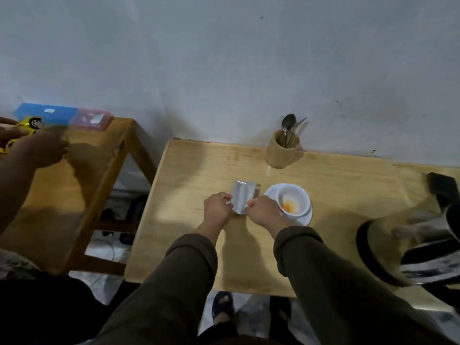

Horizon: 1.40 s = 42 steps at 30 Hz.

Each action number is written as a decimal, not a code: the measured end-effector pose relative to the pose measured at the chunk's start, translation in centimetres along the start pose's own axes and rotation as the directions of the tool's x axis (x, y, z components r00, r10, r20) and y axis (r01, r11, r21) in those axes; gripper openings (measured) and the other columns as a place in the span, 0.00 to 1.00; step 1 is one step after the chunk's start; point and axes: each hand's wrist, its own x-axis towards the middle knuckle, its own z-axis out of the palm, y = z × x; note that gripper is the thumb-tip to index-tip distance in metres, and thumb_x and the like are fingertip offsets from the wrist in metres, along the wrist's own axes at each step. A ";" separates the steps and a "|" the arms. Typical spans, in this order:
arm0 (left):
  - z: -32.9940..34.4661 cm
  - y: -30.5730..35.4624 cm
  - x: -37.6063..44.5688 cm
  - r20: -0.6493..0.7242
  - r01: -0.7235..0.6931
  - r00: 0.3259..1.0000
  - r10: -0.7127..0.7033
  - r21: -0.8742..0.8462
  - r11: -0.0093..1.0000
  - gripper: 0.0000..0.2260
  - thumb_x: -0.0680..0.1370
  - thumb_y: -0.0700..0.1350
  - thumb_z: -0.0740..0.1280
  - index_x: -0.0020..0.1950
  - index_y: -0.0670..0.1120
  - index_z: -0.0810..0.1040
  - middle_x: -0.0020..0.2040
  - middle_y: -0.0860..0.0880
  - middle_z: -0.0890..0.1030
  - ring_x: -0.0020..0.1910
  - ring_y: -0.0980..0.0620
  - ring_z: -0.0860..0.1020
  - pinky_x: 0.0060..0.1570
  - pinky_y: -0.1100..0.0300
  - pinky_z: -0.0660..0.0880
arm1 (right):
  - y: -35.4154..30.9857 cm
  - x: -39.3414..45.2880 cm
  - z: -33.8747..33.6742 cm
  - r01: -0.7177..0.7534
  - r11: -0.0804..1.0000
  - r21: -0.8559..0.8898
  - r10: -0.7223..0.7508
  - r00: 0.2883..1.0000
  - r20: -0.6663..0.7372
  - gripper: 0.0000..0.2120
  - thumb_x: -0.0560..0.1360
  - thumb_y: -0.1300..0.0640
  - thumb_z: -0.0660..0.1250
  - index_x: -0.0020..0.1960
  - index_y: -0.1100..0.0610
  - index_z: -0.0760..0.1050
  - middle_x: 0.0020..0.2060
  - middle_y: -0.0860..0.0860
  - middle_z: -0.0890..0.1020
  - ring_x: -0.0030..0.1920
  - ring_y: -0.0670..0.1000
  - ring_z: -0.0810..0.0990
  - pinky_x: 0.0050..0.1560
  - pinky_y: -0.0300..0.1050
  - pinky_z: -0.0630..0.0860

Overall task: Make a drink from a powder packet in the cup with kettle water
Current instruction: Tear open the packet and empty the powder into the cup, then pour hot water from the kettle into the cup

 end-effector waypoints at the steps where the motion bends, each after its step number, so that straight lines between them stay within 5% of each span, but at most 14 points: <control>1: 0.2 -0.3 0.1 0.015 0.004 1.000 -0.004 0.022 1.000 0.17 0.76 0.39 0.66 0.64 0.40 0.78 0.63 0.43 0.81 0.65 0.46 0.77 0.65 0.63 0.67 | -0.1 0.3 0.6 -0.006 0.999 -0.041 0.007 1.000 0.009 0.08 0.76 0.57 0.59 0.41 0.57 0.75 0.48 0.58 0.80 0.54 0.59 0.78 0.49 0.46 0.70; 3: 0.6 -0.7 0.3 0.044 0.023 0.999 -0.024 0.027 0.999 0.18 0.76 0.39 0.66 0.66 0.40 0.77 0.66 0.43 0.79 0.67 0.46 0.75 0.67 0.62 0.66 | -0.4 0.5 1.3 -0.030 0.994 -0.110 0.031 0.999 0.010 0.12 0.77 0.57 0.59 0.53 0.61 0.78 0.56 0.59 0.80 0.58 0.59 0.78 0.46 0.44 0.69; 7: 1.3 -1.0 0.5 0.040 0.036 0.999 -0.037 0.024 0.999 0.18 0.76 0.39 0.65 0.66 0.40 0.77 0.65 0.42 0.79 0.65 0.46 0.76 0.64 0.60 0.70 | -0.4 1.0 1.9 -0.059 0.990 -0.131 0.056 0.998 -0.022 0.13 0.77 0.58 0.59 0.56 0.64 0.76 0.56 0.58 0.80 0.57 0.57 0.78 0.28 0.37 0.58; 12: 1.5 -0.5 0.5 0.006 0.054 0.999 -0.054 0.068 0.996 0.17 0.77 0.39 0.62 0.65 0.42 0.78 0.64 0.44 0.79 0.63 0.45 0.77 0.61 0.58 0.73 | -0.8 0.9 1.8 -0.072 0.987 -0.143 0.064 0.996 -0.059 0.14 0.77 0.57 0.59 0.55 0.64 0.76 0.55 0.58 0.80 0.55 0.58 0.79 0.33 0.38 0.62; 15: 1.7 0.0 0.3 0.006 0.074 0.997 -0.075 0.079 0.994 0.17 0.78 0.40 0.61 0.66 0.43 0.77 0.65 0.44 0.79 0.63 0.45 0.77 0.59 0.58 0.73 | -0.7 0.9 1.8 -0.084 0.995 -0.057 0.080 0.995 -0.067 0.13 0.76 0.56 0.61 0.53 0.63 0.77 0.53 0.58 0.81 0.52 0.57 0.79 0.28 0.37 0.57; 22: 2.0 0.7 -1.0 0.002 0.122 0.993 -0.122 0.070 0.990 0.18 0.77 0.41 0.60 0.66 0.43 0.76 0.64 0.42 0.78 0.62 0.43 0.77 0.59 0.55 0.74 | -0.7 -0.6 0.0 -0.018 0.999 0.049 0.022 0.997 -0.078 0.17 0.76 0.58 0.60 0.64 0.61 0.72 0.63 0.57 0.76 0.63 0.57 0.74 0.62 0.47 0.69; 28: 3.5 1.5 -3.2 -0.040 0.101 0.994 -0.099 0.065 0.993 0.20 0.78 0.43 0.60 0.69 0.41 0.71 0.67 0.41 0.75 0.67 0.43 0.72 0.62 0.54 0.71 | 0.9 -2.8 -1.7 0.108 0.962 0.252 -0.055 0.977 -0.207 0.17 0.75 0.60 0.61 0.64 0.56 0.74 0.62 0.56 0.78 0.60 0.56 0.77 0.60 0.46 0.72; 36: 9.8 3.6 -9.3 -0.144 0.170 0.975 -0.170 -0.016 0.985 0.25 0.78 0.44 0.61 0.73 0.38 0.62 0.72 0.40 0.68 0.72 0.42 0.66 0.67 0.53 0.66 | 7.4 -7.8 -6.3 0.333 0.914 0.230 -0.202 0.867 -0.455 0.13 0.74 0.63 0.61 0.57 0.59 0.78 0.58 0.57 0.79 0.56 0.56 0.78 0.57 0.42 0.70; 42: 15.7 5.5 -13.6 -0.058 0.195 0.979 -0.193 0.028 0.980 0.30 0.78 0.46 0.62 0.77 0.40 0.55 0.76 0.42 0.60 0.76 0.44 0.60 0.71 0.51 0.62 | 14.6 -12.2 -10.1 0.406 0.900 0.156 -0.212 0.723 -0.658 0.10 0.74 0.63 0.63 0.54 0.59 0.79 0.56 0.55 0.77 0.53 0.53 0.78 0.50 0.34 0.67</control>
